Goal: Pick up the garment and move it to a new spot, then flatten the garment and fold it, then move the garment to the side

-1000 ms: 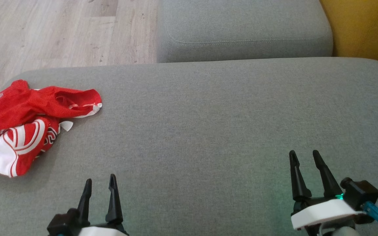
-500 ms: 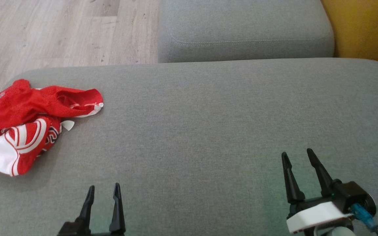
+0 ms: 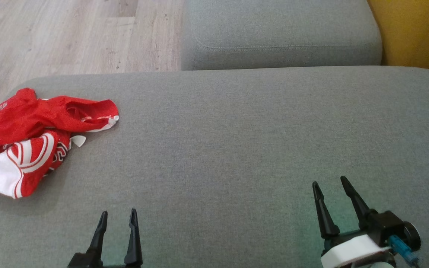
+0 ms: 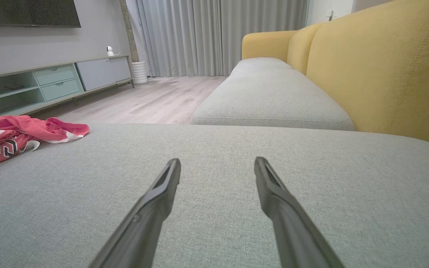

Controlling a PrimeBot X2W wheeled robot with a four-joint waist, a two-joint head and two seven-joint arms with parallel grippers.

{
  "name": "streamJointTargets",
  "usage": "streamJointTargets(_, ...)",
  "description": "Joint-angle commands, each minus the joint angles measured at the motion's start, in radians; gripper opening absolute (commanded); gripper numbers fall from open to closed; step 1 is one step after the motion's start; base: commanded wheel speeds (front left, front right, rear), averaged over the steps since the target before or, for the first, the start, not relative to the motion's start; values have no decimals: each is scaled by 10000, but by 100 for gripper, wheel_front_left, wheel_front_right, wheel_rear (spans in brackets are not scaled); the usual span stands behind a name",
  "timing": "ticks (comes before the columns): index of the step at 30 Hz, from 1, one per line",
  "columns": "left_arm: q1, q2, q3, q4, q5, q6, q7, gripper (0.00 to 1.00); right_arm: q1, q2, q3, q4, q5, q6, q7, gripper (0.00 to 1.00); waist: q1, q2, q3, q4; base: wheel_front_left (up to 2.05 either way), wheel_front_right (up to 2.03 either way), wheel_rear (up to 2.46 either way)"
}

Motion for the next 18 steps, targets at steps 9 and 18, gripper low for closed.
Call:
streamJointTargets(9,-313,35,339,-155,-57,107,-122,100,-320,-96,198,-121,42,-7,-120,100,0,0,43,-23,0,0,0)
streamJointTargets(18,-352,35,310,-129,-42,137,-122,100,-319,-96,169,-128,2,-7,-120,100,0,0,57,77,0,0,0)
